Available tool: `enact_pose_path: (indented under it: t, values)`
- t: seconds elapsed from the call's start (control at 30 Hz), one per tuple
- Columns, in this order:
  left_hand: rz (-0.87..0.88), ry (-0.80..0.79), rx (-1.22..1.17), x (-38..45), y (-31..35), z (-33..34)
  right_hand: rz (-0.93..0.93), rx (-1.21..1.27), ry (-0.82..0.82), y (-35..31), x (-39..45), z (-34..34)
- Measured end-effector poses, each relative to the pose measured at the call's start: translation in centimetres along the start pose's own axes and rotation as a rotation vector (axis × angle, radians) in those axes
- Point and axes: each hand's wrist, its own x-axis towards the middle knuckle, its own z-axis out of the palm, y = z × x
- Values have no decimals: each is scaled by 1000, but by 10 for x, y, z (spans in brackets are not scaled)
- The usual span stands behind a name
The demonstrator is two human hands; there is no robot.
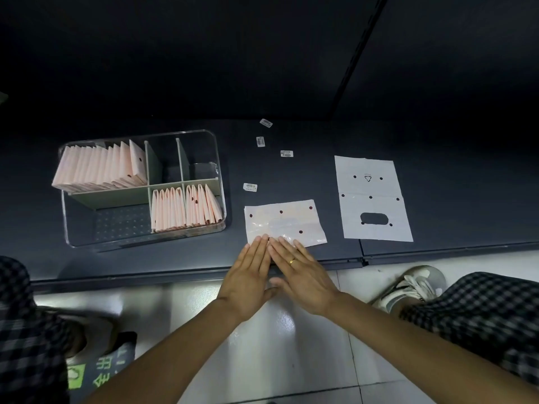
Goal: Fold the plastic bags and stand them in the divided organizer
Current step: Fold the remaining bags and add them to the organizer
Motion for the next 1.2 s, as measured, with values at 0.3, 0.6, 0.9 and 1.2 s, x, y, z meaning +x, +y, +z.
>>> enact_pose_path:
  t: [0.3,0.6,0.9,1.2]
  values:
    - [23,-30,54,0,-8,-1,87,-179,-87,65,-41,-12]
    - [-33,69,-192,5,-17,-10,62,24,280,72,-6,-22]
    - [-22,212,-377,15,-32,-27,-71,-18,164,76,8,-34]
    - [-201,324,-669,20,-42,-35,301,592,-184,85,-7,-51]
